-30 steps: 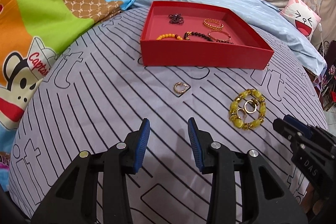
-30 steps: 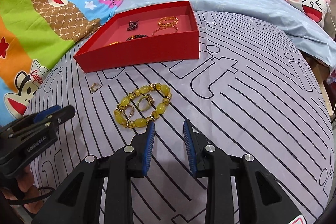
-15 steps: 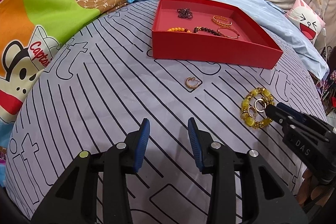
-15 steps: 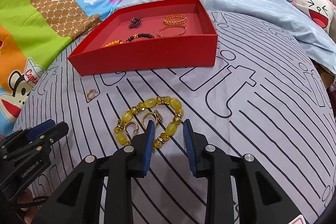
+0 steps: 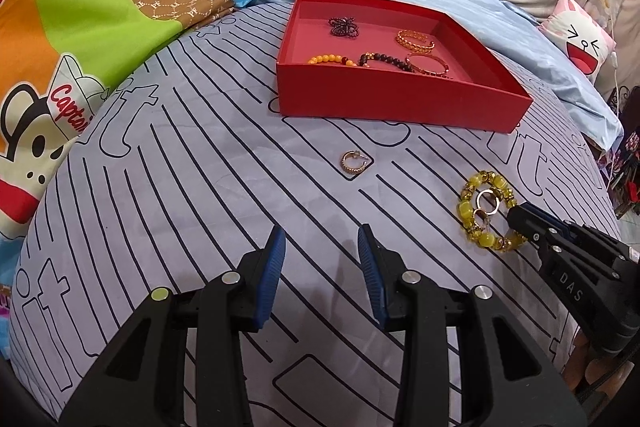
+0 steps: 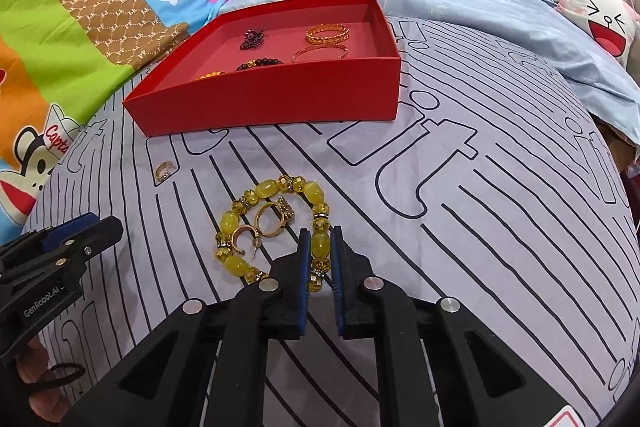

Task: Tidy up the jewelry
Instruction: 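Lift the yellow glass-bead bracelet off the sheet with the right tool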

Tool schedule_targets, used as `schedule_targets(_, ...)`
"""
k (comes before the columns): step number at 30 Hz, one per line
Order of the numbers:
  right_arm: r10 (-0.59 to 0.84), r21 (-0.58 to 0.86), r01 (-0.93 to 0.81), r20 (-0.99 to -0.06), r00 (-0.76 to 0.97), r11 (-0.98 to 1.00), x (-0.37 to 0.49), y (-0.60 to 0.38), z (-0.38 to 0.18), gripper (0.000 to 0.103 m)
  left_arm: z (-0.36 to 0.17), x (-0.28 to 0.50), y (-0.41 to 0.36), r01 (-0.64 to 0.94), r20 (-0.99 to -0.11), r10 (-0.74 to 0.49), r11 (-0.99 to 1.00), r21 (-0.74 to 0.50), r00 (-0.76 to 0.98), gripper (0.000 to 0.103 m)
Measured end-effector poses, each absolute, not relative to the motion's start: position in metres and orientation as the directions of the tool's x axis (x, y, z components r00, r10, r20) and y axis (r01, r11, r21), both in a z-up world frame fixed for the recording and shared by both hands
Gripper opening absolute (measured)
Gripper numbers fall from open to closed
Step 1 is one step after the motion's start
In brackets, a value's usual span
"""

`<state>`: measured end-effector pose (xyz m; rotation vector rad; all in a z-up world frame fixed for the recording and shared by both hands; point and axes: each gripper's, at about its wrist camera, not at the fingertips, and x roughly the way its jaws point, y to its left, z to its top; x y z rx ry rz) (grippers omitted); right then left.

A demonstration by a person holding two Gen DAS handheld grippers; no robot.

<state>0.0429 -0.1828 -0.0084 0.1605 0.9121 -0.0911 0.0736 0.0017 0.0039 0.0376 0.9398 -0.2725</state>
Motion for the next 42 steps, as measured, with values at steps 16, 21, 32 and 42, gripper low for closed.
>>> schedule_targets(16, 0.119, 0.217, 0.054, -0.705, 0.7, 0.975, 0.04, -0.169, 0.042, 0.009, 0.013, 0.07, -0.002, 0.257, -0.79, -0.229, 0.962, -0.093, 0.569, 0.036)
schedule_targets(21, 0.131, 0.216, 0.028, -0.685, 0.717, 0.976, 0.027, -0.165, 0.055, 0.009, 0.015, 0.07, -0.002, 0.26, -0.788, -0.235, 0.961, -0.098, 0.569, 0.036)
schedule_targets(32, 0.037, 0.194, 0.164, -0.747, 0.663, 0.967, -0.008, -0.205, 0.023, 0.009, 0.023, 0.074, -0.035, 0.345, -0.778, -0.299, 0.932, -0.113, 0.552, 0.036)
schedule_targets(42, 0.023, 0.197, 0.192, -0.754, 0.656, 0.961, -0.004, -0.221, 0.014, 0.009, 0.007, 0.082, -0.099, 0.48, -0.802, -0.353, 0.872, -0.096, 0.482, 0.035)
